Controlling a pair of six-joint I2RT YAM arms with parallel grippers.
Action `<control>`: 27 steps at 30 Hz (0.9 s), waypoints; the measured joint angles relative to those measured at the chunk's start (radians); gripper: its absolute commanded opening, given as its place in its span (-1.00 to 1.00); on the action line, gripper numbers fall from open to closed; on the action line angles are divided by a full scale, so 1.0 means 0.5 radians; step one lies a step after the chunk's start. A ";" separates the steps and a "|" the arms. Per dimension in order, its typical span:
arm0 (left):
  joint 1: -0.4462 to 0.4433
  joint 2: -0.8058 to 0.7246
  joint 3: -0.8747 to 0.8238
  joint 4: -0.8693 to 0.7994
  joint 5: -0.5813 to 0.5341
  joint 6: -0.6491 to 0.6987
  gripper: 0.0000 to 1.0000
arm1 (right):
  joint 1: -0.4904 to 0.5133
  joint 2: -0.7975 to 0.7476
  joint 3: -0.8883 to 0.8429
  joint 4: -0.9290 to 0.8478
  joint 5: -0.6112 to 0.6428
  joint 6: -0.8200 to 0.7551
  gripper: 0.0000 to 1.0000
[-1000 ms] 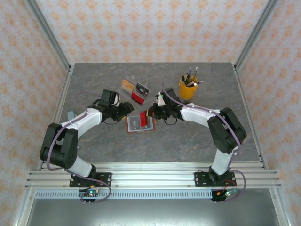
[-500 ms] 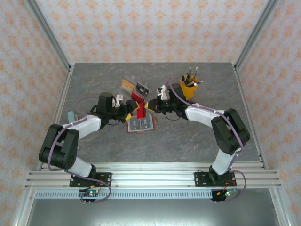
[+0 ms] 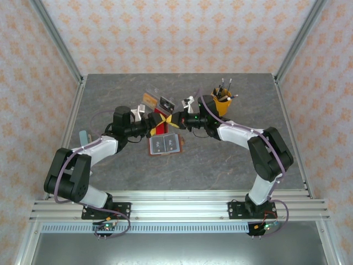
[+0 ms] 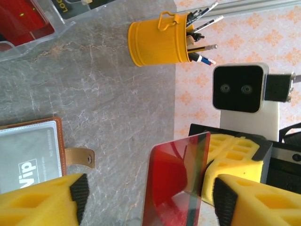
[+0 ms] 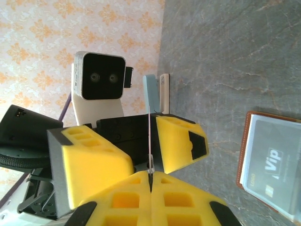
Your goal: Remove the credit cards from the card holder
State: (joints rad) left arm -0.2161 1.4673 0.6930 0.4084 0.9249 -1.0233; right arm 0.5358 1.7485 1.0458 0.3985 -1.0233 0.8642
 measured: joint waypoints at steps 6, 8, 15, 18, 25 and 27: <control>0.000 -0.079 -0.037 0.018 0.006 0.005 -0.03 | -0.013 0.031 0.002 0.066 -0.013 0.063 -1.00; 0.000 -0.106 -0.047 0.018 0.005 0.014 -0.19 | -0.019 0.037 0.002 0.083 -0.014 0.079 -1.00; 0.000 -0.133 -0.053 0.059 -0.001 0.039 -0.85 | -0.039 0.061 0.002 0.117 -0.027 0.113 -1.00; 0.000 -0.148 -0.052 0.054 -0.010 0.066 -1.00 | -0.043 0.072 0.004 0.096 -0.027 0.109 -0.83; -0.023 -0.220 0.059 -0.418 -0.226 0.228 -1.00 | -0.041 0.066 0.162 -0.409 0.151 -0.208 0.14; -0.049 -0.247 0.173 -0.700 -0.388 0.314 -1.00 | -0.041 0.039 0.206 -0.645 0.327 -0.367 0.31</control>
State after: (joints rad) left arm -0.2405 1.3437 0.7795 0.0582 0.7311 -0.8665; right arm 0.5152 1.7679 1.1488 0.0761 -0.8597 0.6807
